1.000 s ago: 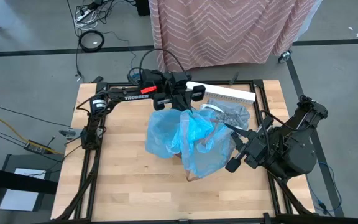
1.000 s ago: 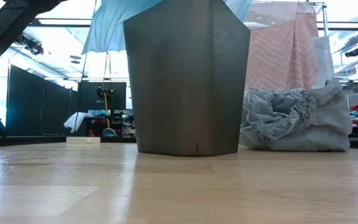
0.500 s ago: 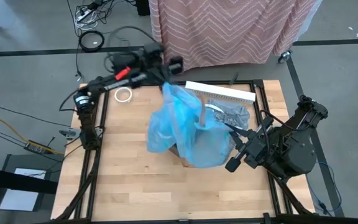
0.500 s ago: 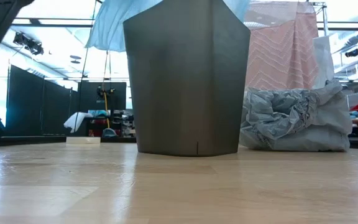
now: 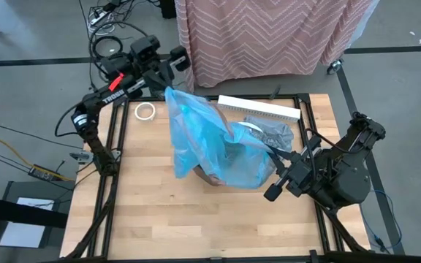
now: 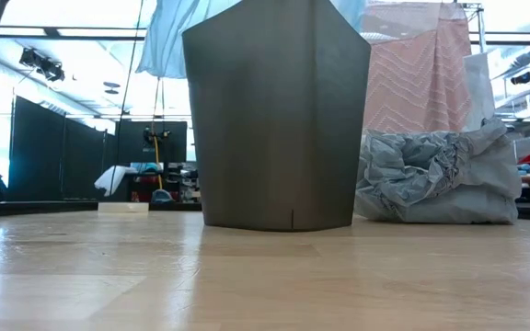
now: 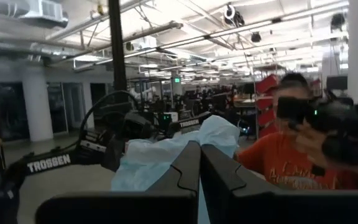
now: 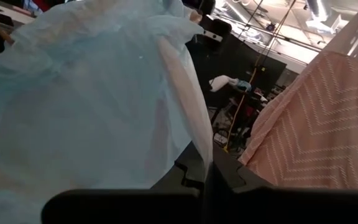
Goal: Place trash/remove bag and relplace
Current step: Insert the new blue trash bag into the black trash bin
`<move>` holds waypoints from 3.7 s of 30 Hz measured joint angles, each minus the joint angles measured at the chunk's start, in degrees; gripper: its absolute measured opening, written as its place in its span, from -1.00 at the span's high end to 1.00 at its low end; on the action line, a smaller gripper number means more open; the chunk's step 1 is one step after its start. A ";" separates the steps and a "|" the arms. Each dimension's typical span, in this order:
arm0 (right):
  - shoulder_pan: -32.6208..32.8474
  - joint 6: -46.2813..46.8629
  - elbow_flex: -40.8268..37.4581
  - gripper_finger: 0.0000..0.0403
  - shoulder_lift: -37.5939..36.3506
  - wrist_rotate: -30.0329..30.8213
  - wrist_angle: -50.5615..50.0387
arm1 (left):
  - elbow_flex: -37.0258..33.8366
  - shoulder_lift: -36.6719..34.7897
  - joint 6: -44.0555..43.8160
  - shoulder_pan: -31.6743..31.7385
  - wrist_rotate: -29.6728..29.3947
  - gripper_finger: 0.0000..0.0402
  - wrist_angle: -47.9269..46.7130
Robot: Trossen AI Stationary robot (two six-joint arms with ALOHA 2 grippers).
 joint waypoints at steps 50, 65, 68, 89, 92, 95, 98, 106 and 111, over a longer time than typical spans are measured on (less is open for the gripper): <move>0.78 1.42 0.00 1.00 0.00 0.02 -1.42 | -6.69 1.50 4.58 11.28 0.28 -0.25 0.95; 1.74 0.47 0.00 1.00 0.00 0.02 -1.40 | -33.90 -4.82 3.30 22.38 0.76 -0.23 2.59; 1.15 -1.32 0.00 1.00 0.00 0.02 -1.40 | -43.99 -8.07 5.87 21.80 0.53 -0.19 2.52; -6.53 -3.91 0.00 1.00 -0.09 0.02 -1.23 | -75.80 -25.40 18.21 10.33 -6.75 0.98 2.58; -7.84 -4.43 0.00 1.00 -0.09 0.00 -1.17 | -80.18 -25.40 18.24 9.61 -6.65 0.98 2.22; -8.94 -4.78 0.00 1.00 -0.11 0.03 -1.11 | -84.05 -25.55 18.32 8.93 -6.97 0.99 1.70; -9.65 -5.82 0.00 1.00 -0.09 0.04 -1.09 | -87.32 -25.68 18.54 7.87 -7.86 0.99 1.64; -10.14 -5.95 0.00 1.00 -0.09 -0.13 -1.14 | -92.82 -25.71 21.33 7.07 -8.37 0.99 0.05; -10.14 -5.95 0.00 1.00 -0.09 -0.16 -1.14 | -96.99 -25.71 30.50 9.88 -9.64 1.00 -8.73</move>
